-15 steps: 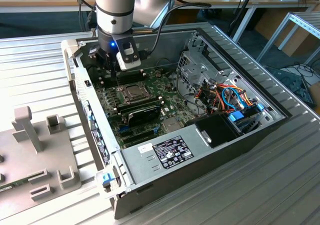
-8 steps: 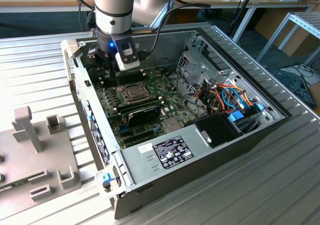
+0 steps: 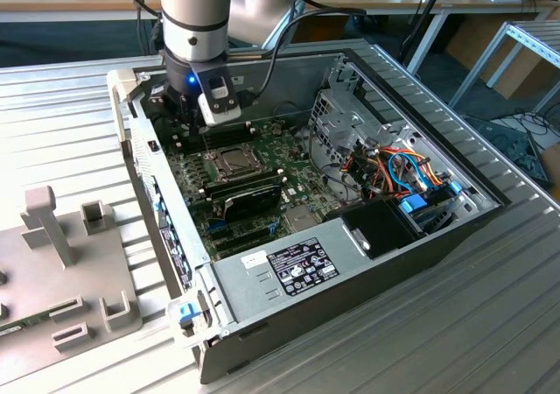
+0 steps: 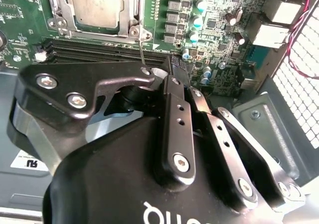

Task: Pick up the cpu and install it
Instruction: 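Install the first cpu locking lever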

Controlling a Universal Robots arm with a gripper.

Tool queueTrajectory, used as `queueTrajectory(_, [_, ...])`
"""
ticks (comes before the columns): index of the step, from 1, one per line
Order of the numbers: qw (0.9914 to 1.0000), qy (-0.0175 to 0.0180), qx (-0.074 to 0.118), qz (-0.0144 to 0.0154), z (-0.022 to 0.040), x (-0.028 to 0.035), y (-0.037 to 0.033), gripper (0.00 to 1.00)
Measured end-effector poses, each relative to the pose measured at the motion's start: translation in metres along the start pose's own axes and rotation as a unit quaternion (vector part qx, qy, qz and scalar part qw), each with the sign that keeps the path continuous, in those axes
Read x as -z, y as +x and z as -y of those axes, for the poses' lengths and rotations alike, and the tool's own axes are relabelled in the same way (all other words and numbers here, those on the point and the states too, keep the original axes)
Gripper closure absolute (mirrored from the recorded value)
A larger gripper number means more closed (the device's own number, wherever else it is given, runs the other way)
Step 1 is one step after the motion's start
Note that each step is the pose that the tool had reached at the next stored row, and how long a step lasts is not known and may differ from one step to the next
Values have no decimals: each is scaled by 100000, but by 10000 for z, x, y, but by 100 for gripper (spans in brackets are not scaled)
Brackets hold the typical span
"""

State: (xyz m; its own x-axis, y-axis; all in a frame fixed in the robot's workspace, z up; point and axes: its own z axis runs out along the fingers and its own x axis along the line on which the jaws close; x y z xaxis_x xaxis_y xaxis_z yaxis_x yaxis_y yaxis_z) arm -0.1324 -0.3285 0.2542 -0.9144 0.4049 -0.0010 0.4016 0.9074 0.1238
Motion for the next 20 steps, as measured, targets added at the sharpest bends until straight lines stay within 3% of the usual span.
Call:
queueTrajectory(3, [99997,-658,-42,-282,1,-2,3,89])
queueTrajectory(8, [99989,-1335,-80,-577,0,-6,2,89])
queueTrajectory(20, [99988,-1414,-45,-619,-26,-30,-47,89])
